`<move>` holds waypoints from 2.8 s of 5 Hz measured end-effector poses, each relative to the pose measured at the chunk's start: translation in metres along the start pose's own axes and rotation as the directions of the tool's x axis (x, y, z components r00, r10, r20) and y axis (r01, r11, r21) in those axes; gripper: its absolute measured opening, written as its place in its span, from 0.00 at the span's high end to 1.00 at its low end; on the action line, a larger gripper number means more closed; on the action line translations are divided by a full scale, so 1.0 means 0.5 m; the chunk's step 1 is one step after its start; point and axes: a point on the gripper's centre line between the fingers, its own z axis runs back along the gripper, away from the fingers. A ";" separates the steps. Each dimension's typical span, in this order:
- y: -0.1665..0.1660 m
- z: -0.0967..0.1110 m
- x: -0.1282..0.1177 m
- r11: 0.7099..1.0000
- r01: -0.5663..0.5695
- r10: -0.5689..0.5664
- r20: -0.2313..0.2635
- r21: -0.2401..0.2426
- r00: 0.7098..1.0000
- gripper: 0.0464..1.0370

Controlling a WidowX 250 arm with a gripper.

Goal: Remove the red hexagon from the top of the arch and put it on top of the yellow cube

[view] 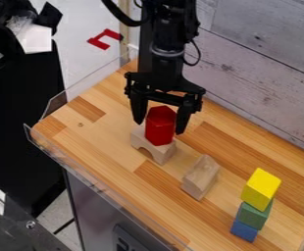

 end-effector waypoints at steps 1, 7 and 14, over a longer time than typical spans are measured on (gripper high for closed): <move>-0.002 -0.006 0.003 1.000 -0.008 0.009 0.020 -0.010 1.000 0.08; -0.109 0.169 -0.075 0.992 0.125 -0.125 0.159 0.013 0.979 0.30; -0.260 0.139 -0.166 0.901 0.430 -0.426 0.070 -0.061 0.902 0.30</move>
